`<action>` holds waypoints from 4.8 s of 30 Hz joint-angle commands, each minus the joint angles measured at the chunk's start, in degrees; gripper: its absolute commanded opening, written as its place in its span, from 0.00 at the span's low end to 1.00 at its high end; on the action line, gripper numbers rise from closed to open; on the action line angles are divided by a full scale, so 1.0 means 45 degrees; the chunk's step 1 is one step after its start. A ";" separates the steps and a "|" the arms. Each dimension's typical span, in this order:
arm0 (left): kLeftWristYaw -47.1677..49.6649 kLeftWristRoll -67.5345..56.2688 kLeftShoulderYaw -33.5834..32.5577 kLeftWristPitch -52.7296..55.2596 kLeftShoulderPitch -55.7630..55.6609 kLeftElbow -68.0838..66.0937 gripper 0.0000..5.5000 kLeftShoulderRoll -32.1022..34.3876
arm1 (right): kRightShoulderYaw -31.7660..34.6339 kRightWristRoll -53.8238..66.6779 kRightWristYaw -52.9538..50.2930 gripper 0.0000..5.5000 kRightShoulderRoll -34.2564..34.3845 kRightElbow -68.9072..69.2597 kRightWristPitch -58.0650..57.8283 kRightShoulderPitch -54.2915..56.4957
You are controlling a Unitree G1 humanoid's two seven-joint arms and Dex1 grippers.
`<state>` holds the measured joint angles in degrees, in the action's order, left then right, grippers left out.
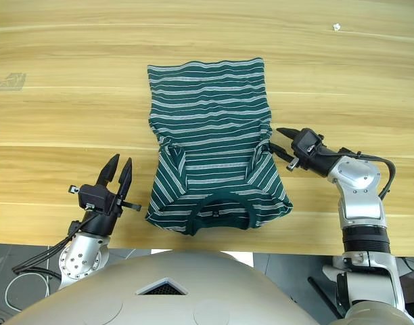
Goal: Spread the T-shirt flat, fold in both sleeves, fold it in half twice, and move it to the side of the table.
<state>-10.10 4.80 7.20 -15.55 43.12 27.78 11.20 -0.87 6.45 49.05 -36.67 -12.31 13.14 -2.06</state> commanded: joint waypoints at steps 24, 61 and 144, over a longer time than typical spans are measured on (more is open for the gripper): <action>0.0312 0.1958 0.0829 -0.0062 -0.1130 -0.1360 0.20 0.0311 | -0.2132 -0.1914 -0.0771 0.35 0.1420 -0.1763 0.1124 0.2245; -0.0364 0.7671 0.1235 -0.0357 -0.2295 -0.3357 0.20 0.6662 | 0.2297 0.1392 -0.4213 0.35 0.3372 0.1927 0.2329 0.2298; 0.5657 1.4446 0.1492 -0.4098 -0.1445 -0.5016 0.09 1.1943 | -0.3955 -1.2541 -0.7854 0.10 -0.1849 -0.3696 1.4896 -0.2225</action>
<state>17.84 66.34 10.40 -33.88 34.65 7.98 64.81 -16.52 -42.98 11.11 -44.36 -26.46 87.29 -10.85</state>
